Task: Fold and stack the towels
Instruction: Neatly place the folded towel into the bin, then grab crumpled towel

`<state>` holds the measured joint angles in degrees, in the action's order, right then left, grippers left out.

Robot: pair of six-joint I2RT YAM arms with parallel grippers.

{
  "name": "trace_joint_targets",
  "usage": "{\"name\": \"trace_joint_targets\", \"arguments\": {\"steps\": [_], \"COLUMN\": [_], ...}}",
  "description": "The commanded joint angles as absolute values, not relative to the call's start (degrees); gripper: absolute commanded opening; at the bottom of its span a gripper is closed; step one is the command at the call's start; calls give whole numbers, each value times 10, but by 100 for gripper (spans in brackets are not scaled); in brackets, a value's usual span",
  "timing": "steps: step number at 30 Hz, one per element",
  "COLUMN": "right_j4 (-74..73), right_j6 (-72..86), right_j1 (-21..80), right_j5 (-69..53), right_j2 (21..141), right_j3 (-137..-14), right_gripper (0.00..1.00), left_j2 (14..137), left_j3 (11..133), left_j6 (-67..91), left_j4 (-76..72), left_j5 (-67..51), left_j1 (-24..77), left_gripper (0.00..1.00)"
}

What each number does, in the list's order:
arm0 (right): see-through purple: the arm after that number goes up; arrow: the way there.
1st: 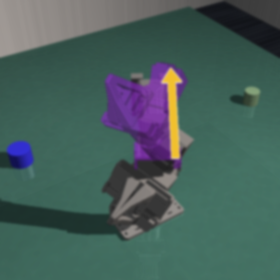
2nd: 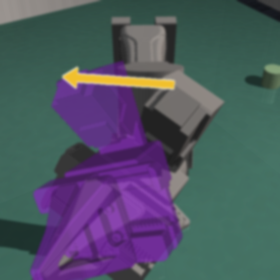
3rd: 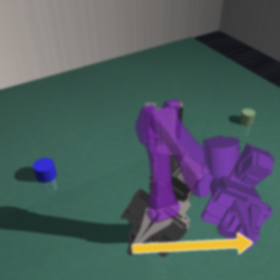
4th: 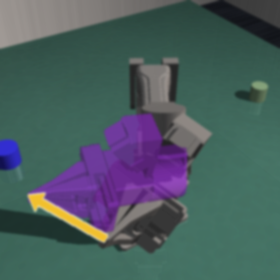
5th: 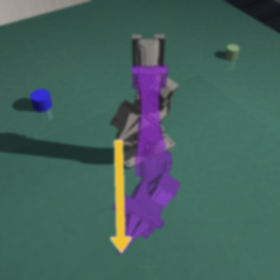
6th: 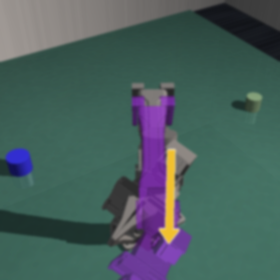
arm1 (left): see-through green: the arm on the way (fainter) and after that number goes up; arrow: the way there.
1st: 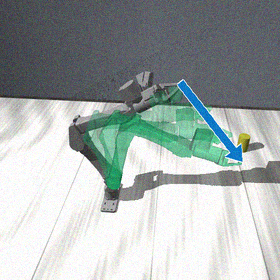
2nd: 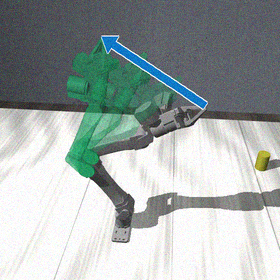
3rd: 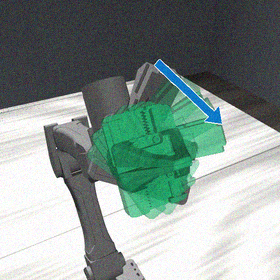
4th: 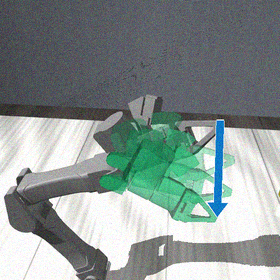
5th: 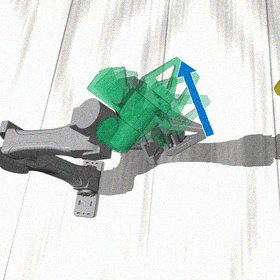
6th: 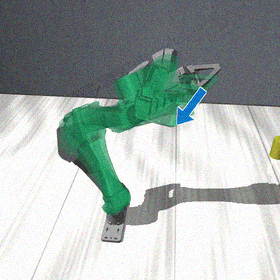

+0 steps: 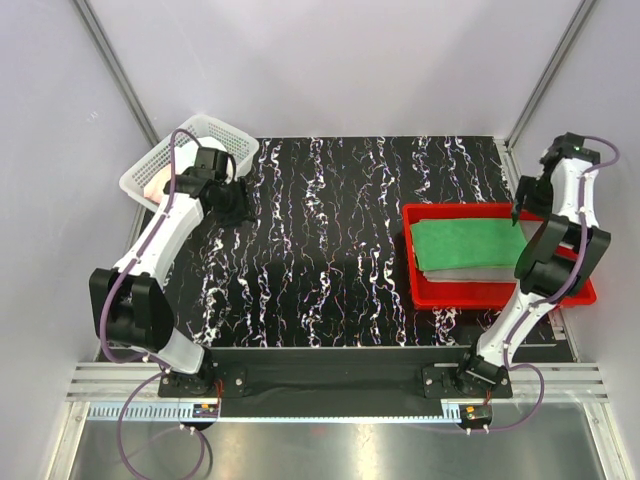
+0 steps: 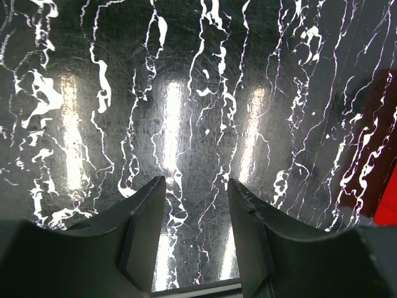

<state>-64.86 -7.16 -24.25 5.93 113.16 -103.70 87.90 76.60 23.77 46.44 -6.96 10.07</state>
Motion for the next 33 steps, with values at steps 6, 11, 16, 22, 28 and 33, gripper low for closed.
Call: {"name": "trace_joint_targets", "arguments": {"steps": [6, 11, 16, 22, 28, 33], "right_j4": [-638, -573, -457, -377, -323, -315], "right_j6": [33, 122, 179, 198, 208, 197], "right_j1": [-251, -244, -147, -27, 15, 16], "right_j5": [56, -101, -160, -214, -251, -254], "right_j2": [1081, 1006, 912, 869, 860, 871], "right_j3": [-1134, -1101, -1013, -933, -861, -867], "right_gripper": [99, 100, 100, 100, 100, 100], "left_j2": [861, 871, 930, 1036, 1199, 1299], "left_j3": [823, 897, 996, 1074, 1208, 1255], "left_j6": [239, 225, 192, 141, 125, 129], "left_j4": [453, 453, 476, 457, 475, 471], "left_j5": [-45, 47, 136, 159, 177, 146], "left_j1": [99, 93, 49, -20, -55, -80], "left_gripper": [50, 51, 52, 56, 57, 56]}}
